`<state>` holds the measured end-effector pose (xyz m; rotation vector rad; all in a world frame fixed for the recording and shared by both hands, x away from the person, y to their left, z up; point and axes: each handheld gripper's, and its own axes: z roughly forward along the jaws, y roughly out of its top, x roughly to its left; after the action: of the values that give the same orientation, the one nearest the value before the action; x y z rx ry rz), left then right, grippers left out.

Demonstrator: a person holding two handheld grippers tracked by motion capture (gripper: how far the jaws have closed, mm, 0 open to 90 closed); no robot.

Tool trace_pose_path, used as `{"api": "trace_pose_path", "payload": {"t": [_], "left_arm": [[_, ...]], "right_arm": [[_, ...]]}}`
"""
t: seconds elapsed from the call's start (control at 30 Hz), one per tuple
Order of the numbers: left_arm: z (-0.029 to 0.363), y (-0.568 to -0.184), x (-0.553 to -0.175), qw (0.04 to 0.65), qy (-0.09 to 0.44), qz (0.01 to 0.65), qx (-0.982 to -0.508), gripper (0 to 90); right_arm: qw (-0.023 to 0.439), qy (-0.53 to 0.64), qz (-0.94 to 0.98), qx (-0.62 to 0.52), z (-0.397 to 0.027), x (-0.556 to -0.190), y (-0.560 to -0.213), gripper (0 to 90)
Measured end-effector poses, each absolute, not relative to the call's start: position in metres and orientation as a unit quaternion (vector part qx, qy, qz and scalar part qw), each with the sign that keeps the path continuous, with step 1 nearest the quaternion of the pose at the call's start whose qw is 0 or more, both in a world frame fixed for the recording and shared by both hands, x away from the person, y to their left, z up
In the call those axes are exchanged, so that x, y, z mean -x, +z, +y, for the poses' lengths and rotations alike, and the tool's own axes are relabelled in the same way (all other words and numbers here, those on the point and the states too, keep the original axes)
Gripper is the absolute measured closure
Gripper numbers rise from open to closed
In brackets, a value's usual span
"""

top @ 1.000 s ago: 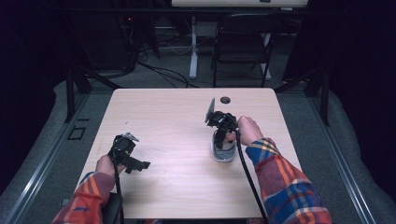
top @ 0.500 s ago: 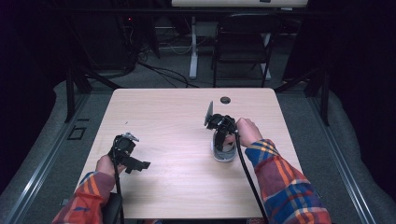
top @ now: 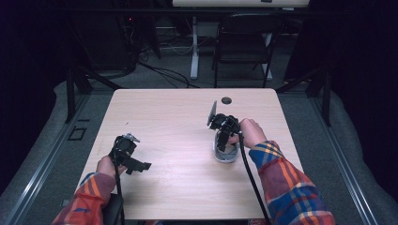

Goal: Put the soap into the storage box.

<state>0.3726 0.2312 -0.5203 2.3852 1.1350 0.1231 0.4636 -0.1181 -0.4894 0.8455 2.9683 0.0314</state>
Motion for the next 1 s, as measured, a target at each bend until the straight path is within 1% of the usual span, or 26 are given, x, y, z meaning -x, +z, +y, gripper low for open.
{"api": "trace_pose_path", "payload": {"t": [0.3,0.4,0.57,0.63,0.67,0.7,0.73,1.0], "left_arm": [[0.231,-0.521,-0.373,0.246,0.044,0.417,-0.874,0.1],[0.231,-0.521,-0.373,0.246,0.043,0.417,-0.874,0.1],[0.231,-0.521,-0.373,0.247,0.043,0.418,-0.873,0.1],[0.231,-0.521,-0.373,0.247,0.043,0.418,-0.873,0.1],[0.231,-0.521,-0.373,0.247,0.043,0.418,-0.873,0.1],[0.231,-0.521,-0.373,0.247,0.043,0.418,-0.873,0.1],[0.231,-0.521,-0.373,0.247,0.043,0.418,-0.873,0.1],[0.231,-0.521,-0.373,0.244,0.044,0.417,-0.874,0.1]], "right_arm": [[0.028,0.045,0.961,-0.271,-0.132,-0.454,-0.471,18.9],[0.029,0.050,0.960,-0.273,-0.138,-0.450,-0.466,14.9],[0.038,0.056,0.957,-0.282,-0.151,-0.444,-0.460,13.3],[0.041,0.059,0.956,-0.286,-0.155,-0.442,-0.460,12.7],[0.042,0.063,0.953,-0.293,-0.161,-0.440,-0.461,10.5],[0.042,0.063,0.953,-0.293,-0.161,-0.440,-0.461,10.5],[0.045,0.067,0.950,-0.301,-0.170,-0.437,-0.461,8.0],[0.048,0.074,0.943,-0.320,-0.199,-0.425,-0.462,4.3]]}}
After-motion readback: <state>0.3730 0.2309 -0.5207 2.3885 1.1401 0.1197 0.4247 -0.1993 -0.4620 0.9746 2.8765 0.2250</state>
